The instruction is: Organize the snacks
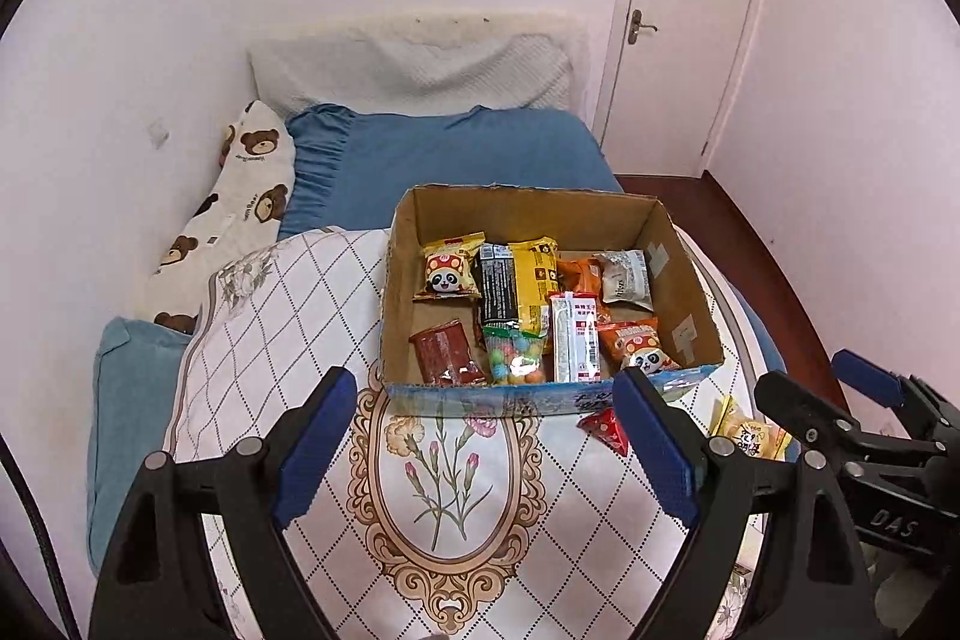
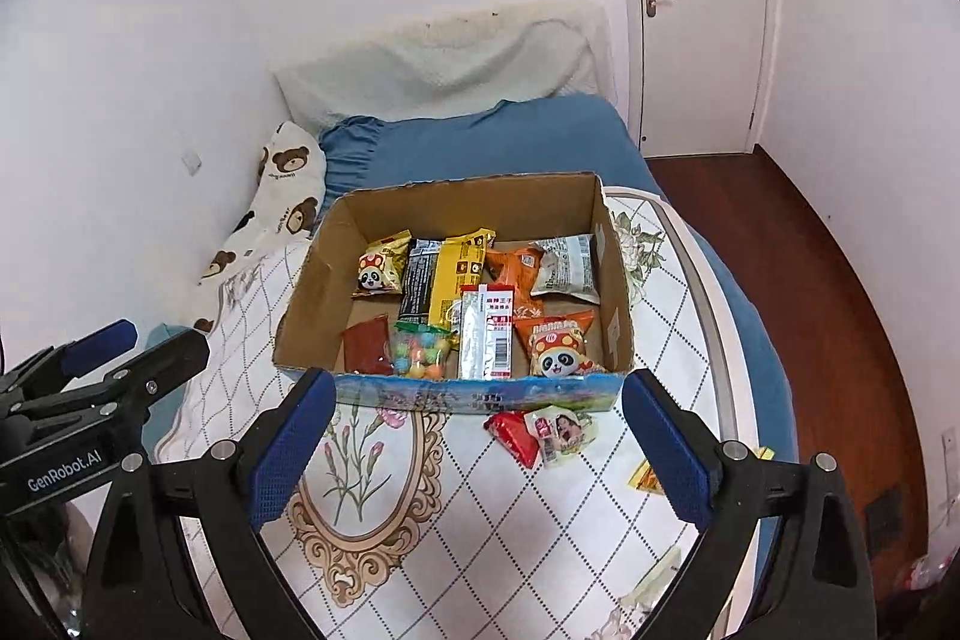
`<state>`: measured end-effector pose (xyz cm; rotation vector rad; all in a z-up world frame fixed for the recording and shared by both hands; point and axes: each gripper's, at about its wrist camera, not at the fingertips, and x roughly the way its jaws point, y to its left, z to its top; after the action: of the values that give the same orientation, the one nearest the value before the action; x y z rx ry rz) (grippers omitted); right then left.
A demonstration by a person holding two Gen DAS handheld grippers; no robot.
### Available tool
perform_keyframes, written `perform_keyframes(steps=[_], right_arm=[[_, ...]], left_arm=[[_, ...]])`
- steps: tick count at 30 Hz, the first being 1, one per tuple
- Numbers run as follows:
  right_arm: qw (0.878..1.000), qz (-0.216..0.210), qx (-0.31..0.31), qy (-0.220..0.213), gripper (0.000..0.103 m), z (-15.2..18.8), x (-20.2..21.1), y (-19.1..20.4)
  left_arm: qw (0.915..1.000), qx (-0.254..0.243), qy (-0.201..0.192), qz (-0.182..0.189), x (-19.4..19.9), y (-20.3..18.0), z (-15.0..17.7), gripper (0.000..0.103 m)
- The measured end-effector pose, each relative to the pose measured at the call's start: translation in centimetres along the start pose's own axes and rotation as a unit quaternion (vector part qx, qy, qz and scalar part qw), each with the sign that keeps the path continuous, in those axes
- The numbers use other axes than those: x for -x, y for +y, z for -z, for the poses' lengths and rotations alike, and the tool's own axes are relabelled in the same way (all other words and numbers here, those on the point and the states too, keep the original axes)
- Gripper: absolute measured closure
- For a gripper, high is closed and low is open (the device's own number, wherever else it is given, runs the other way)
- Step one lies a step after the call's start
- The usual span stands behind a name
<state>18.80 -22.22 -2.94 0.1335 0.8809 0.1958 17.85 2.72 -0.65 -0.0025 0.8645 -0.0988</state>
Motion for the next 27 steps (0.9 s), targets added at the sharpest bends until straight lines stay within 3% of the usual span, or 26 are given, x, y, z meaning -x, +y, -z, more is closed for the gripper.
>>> perform_keyframes(steps=[5,7,9,12,17,24,27], right_arm=[[0.998,-0.048,-0.037,0.016,0.007,2.2,-0.9,-3.1],[0.996,-0.054,-0.061,0.039,0.018,3.4,-2.0,-5.2],[0.992,-0.06,-0.093,0.063,0.038,4.6,-3.5,-8.2],[0.987,-0.037,-0.134,0.078,0.038,6.1,-4.8,-12.8],[0.977,0.001,-0.191,0.098,0.038,8.2,-6.7,-19.6],[0.96,0.019,-0.249,0.127,0.038,10.6,-9.3,-25.9],[0.953,0.023,-0.27,0.136,0.038,12.2,-9.3,-27.8]], left_arm=[[0.9996,0.0,0.025,-0.012,-1.8,-1.6,2.0,0.016],[0.9987,-0.01,0.046,-0.017,-3.6,-2.9,2.9,0.016],[0.9972,-0.029,0.066,-0.022,-5.9,-4.7,3.7,0.016],[0.9932,-0.076,0.084,-0.029,-9.1,-7.9,4.8,0.016],[0.9766,-0.177,0.114,-0.046,-14.2,-13.8,6.5,0.016],[0.9511,-0.27,0.147,-0.03,-18.5,-20.1,8.6,0.016],[0.9318,-0.334,0.142,-0.009,-18.8,-23.9,10.0,0.016]])
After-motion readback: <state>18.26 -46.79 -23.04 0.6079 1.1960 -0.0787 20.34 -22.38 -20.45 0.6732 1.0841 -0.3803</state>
